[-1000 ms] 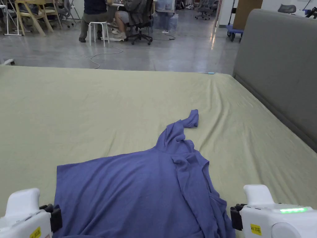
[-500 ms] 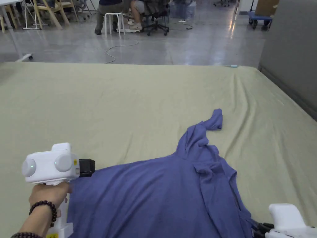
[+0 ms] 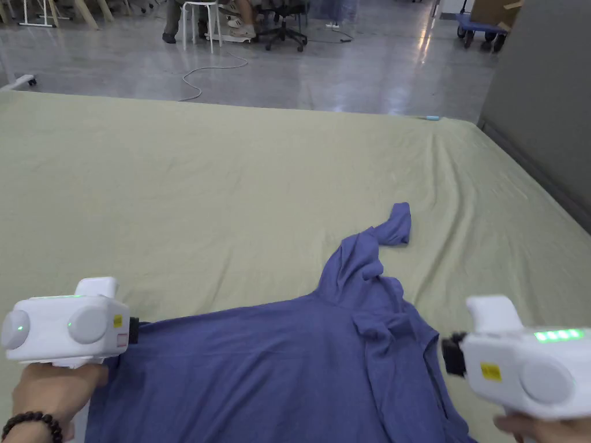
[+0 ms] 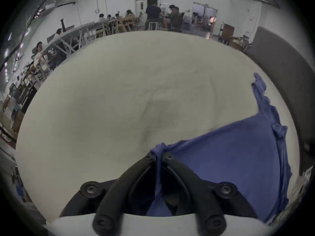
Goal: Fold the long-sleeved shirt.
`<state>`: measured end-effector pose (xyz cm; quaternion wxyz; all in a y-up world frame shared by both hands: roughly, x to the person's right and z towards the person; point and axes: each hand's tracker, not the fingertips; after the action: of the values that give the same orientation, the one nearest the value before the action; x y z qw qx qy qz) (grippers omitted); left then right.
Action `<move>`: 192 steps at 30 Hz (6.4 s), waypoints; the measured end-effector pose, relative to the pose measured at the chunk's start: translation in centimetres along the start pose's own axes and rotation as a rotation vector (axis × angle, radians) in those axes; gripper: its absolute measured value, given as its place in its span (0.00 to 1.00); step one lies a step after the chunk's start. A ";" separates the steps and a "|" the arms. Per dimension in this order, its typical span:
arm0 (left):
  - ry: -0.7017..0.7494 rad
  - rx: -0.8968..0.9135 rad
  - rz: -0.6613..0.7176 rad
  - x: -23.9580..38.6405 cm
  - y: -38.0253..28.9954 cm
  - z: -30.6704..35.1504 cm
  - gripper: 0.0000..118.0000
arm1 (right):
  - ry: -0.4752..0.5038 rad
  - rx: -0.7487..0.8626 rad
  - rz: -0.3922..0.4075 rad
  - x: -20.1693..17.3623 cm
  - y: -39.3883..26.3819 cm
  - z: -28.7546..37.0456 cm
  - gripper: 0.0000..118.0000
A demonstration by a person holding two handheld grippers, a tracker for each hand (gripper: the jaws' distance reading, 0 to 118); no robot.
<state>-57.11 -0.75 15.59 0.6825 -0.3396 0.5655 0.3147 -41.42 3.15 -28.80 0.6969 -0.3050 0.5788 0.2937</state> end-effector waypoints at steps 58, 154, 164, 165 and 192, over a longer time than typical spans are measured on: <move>-0.179 0.694 0.033 6.7 35.2 33.4 0.02 | -0.231 0.556 -0.034 10.4 41.3 29.7 0.00; -0.300 0.064 -0.171 0.4 -8.8 11.7 0.00 | 0.039 -0.155 0.063 -2.3 14.1 -17.4 0.71; -0.245 0.050 -0.124 -1.6 -9.2 11.6 0.00 | 0.057 -0.272 -0.093 -4.5 13.7 -22.6 0.22; -0.251 0.050 -0.120 -1.6 -9.1 11.6 0.00 | 0.070 -0.229 -0.091 -4.8 13.9 -21.9 0.00; -0.326 0.117 -0.221 3.0 -12.6 17.1 0.00 | 0.030 -0.130 -0.020 0.7 -10.6 5.2 0.41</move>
<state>-36.84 6.16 16.17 0.8140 -0.3040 0.4243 0.2550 -29.96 0.35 -27.87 0.6698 -0.3599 0.5656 0.3193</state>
